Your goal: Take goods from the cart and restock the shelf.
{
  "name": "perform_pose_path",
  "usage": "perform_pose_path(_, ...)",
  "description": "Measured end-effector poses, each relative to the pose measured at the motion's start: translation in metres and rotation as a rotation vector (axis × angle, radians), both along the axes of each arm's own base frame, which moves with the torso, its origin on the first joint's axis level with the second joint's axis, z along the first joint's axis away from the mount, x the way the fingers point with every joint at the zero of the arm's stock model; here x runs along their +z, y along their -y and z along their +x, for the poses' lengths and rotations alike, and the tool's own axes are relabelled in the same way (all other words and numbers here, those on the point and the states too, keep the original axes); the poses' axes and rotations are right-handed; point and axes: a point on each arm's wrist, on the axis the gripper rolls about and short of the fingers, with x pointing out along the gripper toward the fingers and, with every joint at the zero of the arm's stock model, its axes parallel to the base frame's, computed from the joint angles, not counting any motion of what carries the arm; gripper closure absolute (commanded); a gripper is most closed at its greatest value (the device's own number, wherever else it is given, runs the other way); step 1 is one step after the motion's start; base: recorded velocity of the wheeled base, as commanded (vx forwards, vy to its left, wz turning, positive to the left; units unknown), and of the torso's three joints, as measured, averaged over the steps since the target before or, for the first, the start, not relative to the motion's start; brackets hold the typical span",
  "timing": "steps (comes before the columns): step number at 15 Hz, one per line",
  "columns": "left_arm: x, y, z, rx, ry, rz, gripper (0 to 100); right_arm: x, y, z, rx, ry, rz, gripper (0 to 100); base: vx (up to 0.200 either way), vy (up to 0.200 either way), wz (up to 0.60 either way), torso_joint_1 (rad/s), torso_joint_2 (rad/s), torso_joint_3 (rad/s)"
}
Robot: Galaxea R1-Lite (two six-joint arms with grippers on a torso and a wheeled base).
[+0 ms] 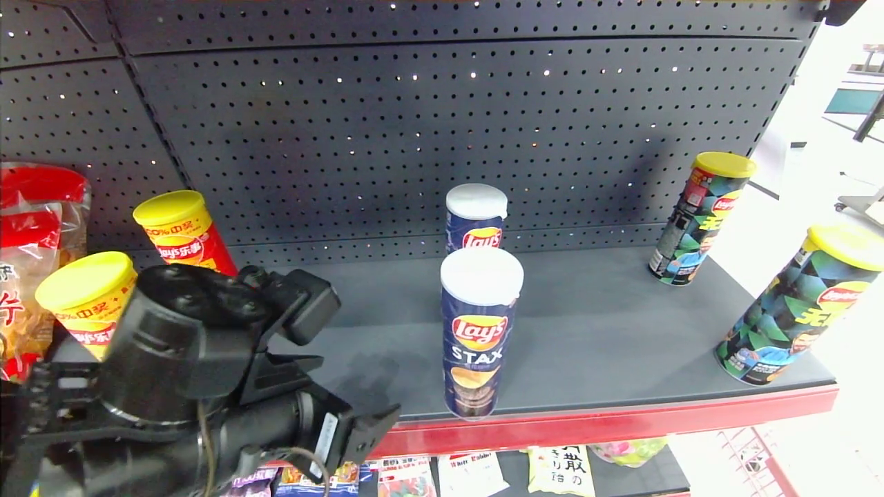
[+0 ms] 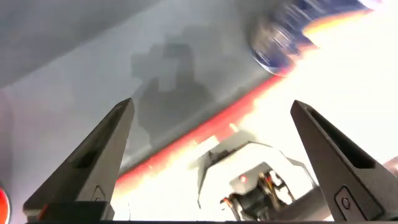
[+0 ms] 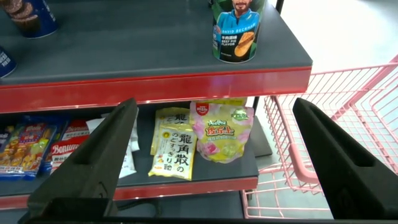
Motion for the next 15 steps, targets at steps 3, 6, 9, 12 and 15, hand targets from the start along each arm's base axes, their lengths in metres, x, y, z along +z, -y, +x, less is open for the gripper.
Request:
perform_pose_path(3,0.019,-0.022,-0.040,-0.088,0.023,-0.031,0,-0.001,0.000,-0.002,0.022,0.030,0.000,0,0.000,0.000,0.00,0.000,0.00,0.000)
perform_pose_path(6,0.033,-0.062,-0.087,-0.193,0.065,-0.036,0,-0.001,0.000,-0.004,0.026,0.047,-0.002,0,0.000,0.000,0.00,0.000,0.00,0.000)
perform_pose_path(9,0.032,-0.126,-0.125,-0.143,0.117,-0.004,0,-0.001,0.000,-0.004,0.024,0.048,-0.002,0,0.000,0.000,0.00,0.000,0.00,0.000)
perform_pose_path(12,0.025,-0.172,-0.159,0.135,0.148,0.010,0,-0.001,0.000,-0.004,0.022,0.046,-0.002,0,0.000,0.000,0.00,0.000,0.00,0.000)
perform_pose_path(15,0.017,-0.180,-0.185,0.467,0.163,0.020,0,-0.001,0.001,-0.004,0.009,0.047,-0.002,0,0.000,0.000,0.00,0.000,0.00,0.000)
